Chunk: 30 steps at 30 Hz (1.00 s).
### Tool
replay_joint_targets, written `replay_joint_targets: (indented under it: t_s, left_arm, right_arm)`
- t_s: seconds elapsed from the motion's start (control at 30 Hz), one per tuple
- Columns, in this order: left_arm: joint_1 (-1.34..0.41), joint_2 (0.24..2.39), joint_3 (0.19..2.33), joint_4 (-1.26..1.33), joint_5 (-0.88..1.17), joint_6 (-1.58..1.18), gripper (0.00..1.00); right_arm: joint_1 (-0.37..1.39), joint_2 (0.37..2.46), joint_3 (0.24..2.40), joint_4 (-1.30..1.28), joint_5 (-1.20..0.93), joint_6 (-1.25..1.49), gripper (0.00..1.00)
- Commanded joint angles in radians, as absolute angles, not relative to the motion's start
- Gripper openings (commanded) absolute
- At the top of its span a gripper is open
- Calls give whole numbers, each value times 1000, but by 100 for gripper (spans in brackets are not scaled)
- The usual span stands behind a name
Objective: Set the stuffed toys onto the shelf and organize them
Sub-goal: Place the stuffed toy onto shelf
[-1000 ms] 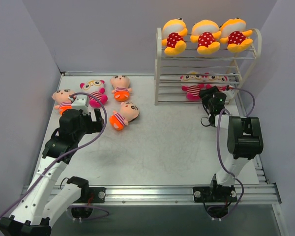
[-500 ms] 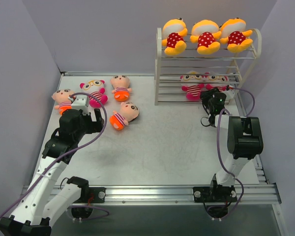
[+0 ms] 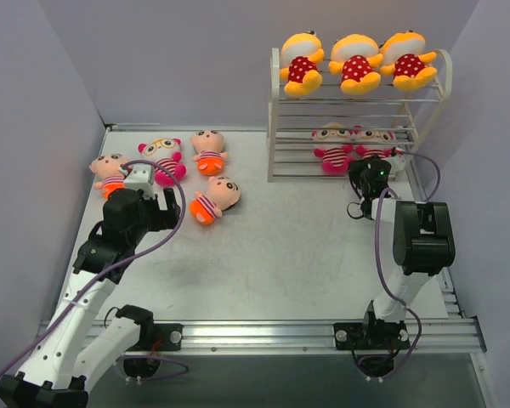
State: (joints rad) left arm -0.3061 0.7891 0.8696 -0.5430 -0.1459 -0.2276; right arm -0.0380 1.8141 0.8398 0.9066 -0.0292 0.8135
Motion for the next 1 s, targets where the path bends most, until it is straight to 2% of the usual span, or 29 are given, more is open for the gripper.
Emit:
replay_joint_targets:
  t_s: [0.0, 0.43, 0.97]
  left_arm:
    - [-311, 779, 873, -532, -141, -218, 97]
    - [-311, 772, 871, -534, -143, -219, 97]
    - [-313, 765, 873, -535, -143, -218, 97]
  right_arm:
    - [-38, 1784, 867, 916, -3, 810, 0]
    - [-38, 1715, 828, 890, -3, 810, 0]
    - [-26, 1727, 798, 905, -5, 824, 0]
